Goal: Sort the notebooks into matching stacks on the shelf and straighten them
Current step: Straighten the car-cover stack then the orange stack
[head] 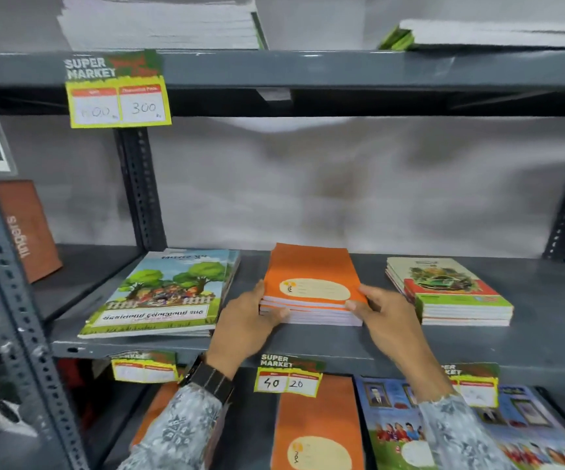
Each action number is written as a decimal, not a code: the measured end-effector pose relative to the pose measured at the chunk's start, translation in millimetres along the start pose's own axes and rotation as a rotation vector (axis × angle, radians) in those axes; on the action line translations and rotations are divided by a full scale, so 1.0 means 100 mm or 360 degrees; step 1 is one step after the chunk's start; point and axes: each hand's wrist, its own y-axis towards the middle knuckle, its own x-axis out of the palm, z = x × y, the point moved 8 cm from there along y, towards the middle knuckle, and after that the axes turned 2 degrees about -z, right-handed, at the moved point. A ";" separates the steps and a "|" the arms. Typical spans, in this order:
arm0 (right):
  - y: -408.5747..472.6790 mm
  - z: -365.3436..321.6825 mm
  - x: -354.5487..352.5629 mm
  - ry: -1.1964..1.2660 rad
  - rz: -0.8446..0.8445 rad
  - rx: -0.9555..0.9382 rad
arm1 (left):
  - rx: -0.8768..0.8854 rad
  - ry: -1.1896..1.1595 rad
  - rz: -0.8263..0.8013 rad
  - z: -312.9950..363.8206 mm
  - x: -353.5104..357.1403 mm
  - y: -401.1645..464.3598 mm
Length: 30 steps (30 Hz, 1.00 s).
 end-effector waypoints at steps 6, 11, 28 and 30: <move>0.00 0.03 0.04 0.0014 -0.0048 -0.0037 | -0.0040 -0.0191 0.0083 -0.01 -0.04 -0.05; 0.00 0.04 0.04 0.0084 -0.0085 -0.0073 | -0.0069 -0.0208 0.0231 -0.01 -0.07 -0.08; -0.06 0.09 -0.04 0.0117 0.0101 -0.0023 | -0.0062 -0.0179 0.0473 0.06 -0.09 -0.17; -0.07 0.09 -0.04 0.0113 0.0092 -0.0022 | -0.0063 -0.0147 0.0487 0.04 -0.08 -0.18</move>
